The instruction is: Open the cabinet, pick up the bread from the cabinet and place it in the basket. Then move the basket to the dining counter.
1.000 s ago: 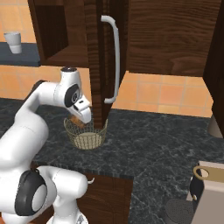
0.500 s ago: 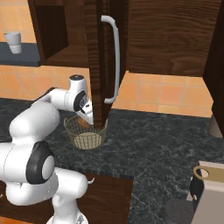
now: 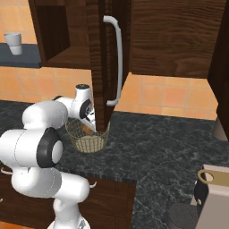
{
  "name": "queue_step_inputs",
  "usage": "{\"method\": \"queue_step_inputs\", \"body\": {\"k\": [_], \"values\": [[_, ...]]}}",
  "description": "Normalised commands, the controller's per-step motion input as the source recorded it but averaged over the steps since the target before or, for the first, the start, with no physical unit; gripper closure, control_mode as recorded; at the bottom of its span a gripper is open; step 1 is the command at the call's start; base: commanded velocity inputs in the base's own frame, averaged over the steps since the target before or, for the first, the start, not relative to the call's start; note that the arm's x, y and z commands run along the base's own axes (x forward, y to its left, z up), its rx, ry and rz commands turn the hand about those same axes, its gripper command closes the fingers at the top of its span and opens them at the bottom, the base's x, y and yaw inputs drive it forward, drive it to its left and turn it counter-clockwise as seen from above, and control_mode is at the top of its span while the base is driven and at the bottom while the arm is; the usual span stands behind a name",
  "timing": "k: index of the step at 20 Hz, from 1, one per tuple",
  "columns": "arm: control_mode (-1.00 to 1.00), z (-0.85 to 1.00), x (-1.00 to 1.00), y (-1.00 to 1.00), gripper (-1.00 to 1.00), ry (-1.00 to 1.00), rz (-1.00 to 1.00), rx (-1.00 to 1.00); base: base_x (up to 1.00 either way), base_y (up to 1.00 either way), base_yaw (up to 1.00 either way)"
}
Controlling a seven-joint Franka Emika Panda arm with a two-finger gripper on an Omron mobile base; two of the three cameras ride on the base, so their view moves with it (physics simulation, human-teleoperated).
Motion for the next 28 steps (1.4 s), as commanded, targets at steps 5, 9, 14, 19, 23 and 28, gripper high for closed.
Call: {"method": "queue_step_inputs", "body": {"k": [5, 9, 14, 19, 23, 28], "values": [[-1.00, -0.41, 0.14, 0.00, 1.00, 0.03, 0.00, 0.00, 0.00, 0.00, 0.00], [-1.00, -0.28, 0.09, 0.00, 1.00, 0.02, 0.00, 0.00, 0.00, 0.00, 0.00], [-1.00, -0.10, 0.08, 0.01, -1.00, 0.00, 0.00, 0.00, 0.00, 0.00, 0.00], [-1.00, 0.00, 0.00, 0.00, -1.00, 0.00, 0.00, 0.00, 0.00, 0.00, 0.00], [-1.00, 0.13, -0.01, 0.00, -1.00, 0.00, 0.00, 0.00, 0.00, 0.00, 0.00], [-1.00, 0.58, -0.08, 0.00, -1.00, -0.07, -0.11, 0.00, 0.00, 0.00, 0.00]]}}
